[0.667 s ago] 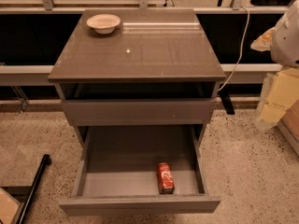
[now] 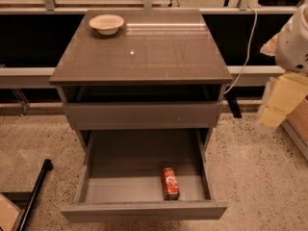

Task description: Pick coke can from middle drawer and place on counter

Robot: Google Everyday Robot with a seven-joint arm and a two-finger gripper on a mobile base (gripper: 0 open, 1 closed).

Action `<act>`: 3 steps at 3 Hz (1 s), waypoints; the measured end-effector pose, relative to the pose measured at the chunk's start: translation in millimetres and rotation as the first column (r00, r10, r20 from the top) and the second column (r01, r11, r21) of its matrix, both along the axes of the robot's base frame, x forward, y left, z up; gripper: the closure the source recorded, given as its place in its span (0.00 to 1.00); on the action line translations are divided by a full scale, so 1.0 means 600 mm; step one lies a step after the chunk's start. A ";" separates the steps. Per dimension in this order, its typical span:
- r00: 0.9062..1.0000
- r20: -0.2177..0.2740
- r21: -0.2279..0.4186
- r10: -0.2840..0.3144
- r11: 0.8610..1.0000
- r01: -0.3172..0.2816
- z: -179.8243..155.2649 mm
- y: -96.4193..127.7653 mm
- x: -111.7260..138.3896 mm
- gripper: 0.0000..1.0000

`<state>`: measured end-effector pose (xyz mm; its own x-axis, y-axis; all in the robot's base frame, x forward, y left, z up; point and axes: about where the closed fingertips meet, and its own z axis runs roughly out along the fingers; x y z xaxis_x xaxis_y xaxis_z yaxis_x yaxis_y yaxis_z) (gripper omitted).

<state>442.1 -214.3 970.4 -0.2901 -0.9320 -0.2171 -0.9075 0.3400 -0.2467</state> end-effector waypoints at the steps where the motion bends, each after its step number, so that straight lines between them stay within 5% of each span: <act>1: 0.986 0.006 -0.040 -0.168 0.985 0.168 -0.066 0.014 0.038 0.00; 2: 0.951 -0.018 -0.050 -0.310 0.950 0.309 -0.127 0.017 0.069 0.00; 3: 0.924 -0.023 -0.027 -0.381 0.924 0.380 -0.126 0.017 0.068 0.00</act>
Offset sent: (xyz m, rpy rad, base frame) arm 0.0604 0.0121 -0.1198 -0.0021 0.0743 -0.6369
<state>482.8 -204.3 895.0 -0.6295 -0.7547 -0.1849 -0.7173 0.6559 -0.2349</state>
